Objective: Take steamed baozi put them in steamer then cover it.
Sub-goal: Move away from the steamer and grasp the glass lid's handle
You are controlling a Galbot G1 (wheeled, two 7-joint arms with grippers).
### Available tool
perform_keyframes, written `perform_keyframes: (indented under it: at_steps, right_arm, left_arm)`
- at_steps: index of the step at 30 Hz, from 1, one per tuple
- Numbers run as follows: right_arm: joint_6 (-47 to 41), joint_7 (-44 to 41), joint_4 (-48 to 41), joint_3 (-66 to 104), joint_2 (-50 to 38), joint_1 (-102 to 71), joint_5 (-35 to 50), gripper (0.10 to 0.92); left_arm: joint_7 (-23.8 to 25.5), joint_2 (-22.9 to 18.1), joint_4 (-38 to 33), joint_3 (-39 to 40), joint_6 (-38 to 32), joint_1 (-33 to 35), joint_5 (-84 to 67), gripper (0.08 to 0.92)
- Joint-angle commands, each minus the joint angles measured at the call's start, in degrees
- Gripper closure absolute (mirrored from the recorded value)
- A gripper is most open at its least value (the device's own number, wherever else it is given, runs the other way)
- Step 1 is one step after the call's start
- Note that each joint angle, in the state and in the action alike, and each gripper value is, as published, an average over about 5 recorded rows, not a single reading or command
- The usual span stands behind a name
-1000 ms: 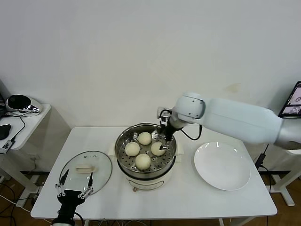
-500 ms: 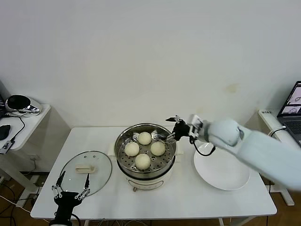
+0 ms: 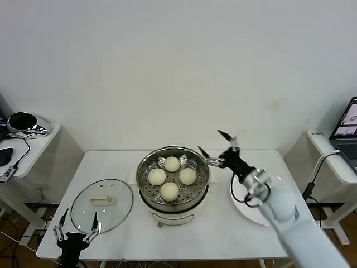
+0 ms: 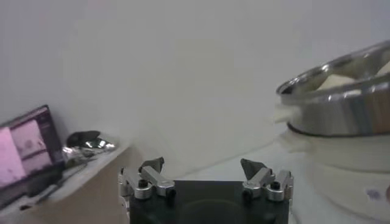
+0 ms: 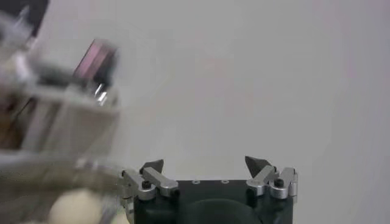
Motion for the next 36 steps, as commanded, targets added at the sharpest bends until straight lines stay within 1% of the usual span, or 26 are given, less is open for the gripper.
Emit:
perform_keyframes:
  at_steps: [1,4,6,8,10,14,20,36]
  right_arm:
    - [1.26,2.71,7.34,30.78,17.33,-28.36,-5.76,0.203]
    - [-3.57,5.35,9.68,33.86,18.82,-30.25,-3.61,0.203]
    - [-4.43,6.30,10.09,35.45,19.71,-30.83,-3.67,0.203]
    - [-4.29,6.79,9.87,36.23,20.24,-31.33,-4.20,0.203]
    - [-3.70,6.91,9.42,36.57,20.43,-31.72,-4.72,0.203]
    - [-2.60,7.15,8.97,37.01,21.09,-31.96,-5.33,0.203]
    - [-0.94,8.12,9.81,37.38,22.29,-32.01,-5.43,0.203]
    - [1.15,9.30,10.75,39.71,24.24,-33.28,-5.04,0.203]
  left_arm:
    - [-4.97,4.84,5.50,-5.96,1.13,3.51,35.40,0.177]
    - [-6.48,6.17,6.57,-7.67,0.11,6.18,45.46,0.177]
    - [-7.25,7.27,7.37,-8.00,-0.15,6.80,48.69,0.177]
    - [-7.18,8.59,8.58,-7.87,-0.36,5.90,51.05,0.177]
    - [-6.84,9.92,10.56,-7.26,-0.66,3.60,52.28,0.177]
    - [-6.28,12.10,16.74,-5.18,-1.35,-2.94,53.33,0.177]
    - [-6.32,13.89,24.49,-1.45,-1.83,-10.89,53.83,0.177]
    - [-6.39,15.61,35.14,7.82,-2.86,-27.35,51.17,0.177]
